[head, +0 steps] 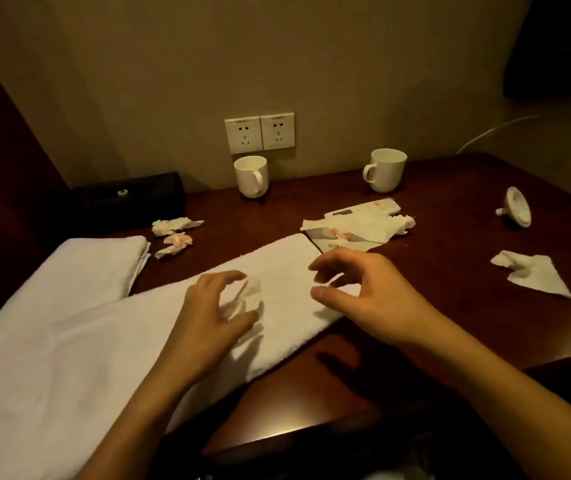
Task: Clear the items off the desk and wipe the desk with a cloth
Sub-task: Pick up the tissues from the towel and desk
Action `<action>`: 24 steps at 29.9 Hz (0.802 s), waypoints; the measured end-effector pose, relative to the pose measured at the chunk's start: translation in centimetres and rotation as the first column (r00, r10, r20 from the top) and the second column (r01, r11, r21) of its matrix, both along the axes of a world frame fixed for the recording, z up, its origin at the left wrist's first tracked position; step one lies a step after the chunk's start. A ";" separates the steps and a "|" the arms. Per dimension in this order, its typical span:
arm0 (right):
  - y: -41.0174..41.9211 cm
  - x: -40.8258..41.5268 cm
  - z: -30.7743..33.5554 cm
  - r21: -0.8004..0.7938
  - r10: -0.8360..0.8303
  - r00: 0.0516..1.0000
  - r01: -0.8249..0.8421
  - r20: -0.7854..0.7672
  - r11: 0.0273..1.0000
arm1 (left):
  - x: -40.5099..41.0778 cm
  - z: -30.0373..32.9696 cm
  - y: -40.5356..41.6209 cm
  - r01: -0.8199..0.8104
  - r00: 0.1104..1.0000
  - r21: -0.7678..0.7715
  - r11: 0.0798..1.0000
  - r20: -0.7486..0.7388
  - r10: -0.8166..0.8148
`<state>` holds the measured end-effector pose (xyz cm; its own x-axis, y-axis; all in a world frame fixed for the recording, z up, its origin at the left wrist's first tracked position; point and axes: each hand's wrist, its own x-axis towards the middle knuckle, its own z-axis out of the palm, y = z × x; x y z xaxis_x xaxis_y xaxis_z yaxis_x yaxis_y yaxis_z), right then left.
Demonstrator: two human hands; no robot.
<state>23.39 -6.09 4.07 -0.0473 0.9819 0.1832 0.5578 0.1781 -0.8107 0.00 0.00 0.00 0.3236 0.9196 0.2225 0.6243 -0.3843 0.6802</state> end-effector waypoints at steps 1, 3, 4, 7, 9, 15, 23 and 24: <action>0.2 -0.4 -0.1 0.008 -0.001 0.998 0.000 0.057 1.000 | -0.1 -0.3 0.1 -0.010 0.998 -0.024 1.000 -0.058 0.009; 0.6 -1.1 -0.2 0.004 0.002 0.991 -0.002 0.131 1.000 | -0.2 -1.1 0.2 -0.054 0.989 -0.054 0.997 -0.144 0.045; 0.8 -1.6 -0.3 -0.014 0.020 0.989 -0.018 0.145 1.000 | -0.2 -1.4 0.0 -0.072 0.985 -0.061 0.996 -0.164 0.061; 1.5 -2.8 -1.1 -0.022 0.079 0.985 -0.076 0.155 0.997 | 0.1 -1.8 -0.3 -0.084 0.994 0.054 0.995 -0.068 0.087; 1.9 -3.5 -1.5 -0.012 0.129 0.975 -0.129 0.179 0.992 | 0.4 -1.3 -0.8 -0.093 0.996 0.064 0.994 0.006 0.092; 3.0 -7.2 -2.1 0.022 0.258 0.955 -0.264 0.145 0.964 | -0.8 0.0 -1.8 -0.053 0.991 0.032 0.998 0.125 0.049; 4.4 -15.5 -1.0 0.032 0.424 0.900 -0.429 0.106 0.903 | -10.7 1.3 -4.9 -0.302 0.951 0.145 0.942 0.108 0.288; 4.5 -16.9 -0.8 0.031 0.452 0.886 -0.457 0.109 0.889 | -12.4 1.4 -5.6 -0.343 0.937 0.146 0.928 0.121 0.327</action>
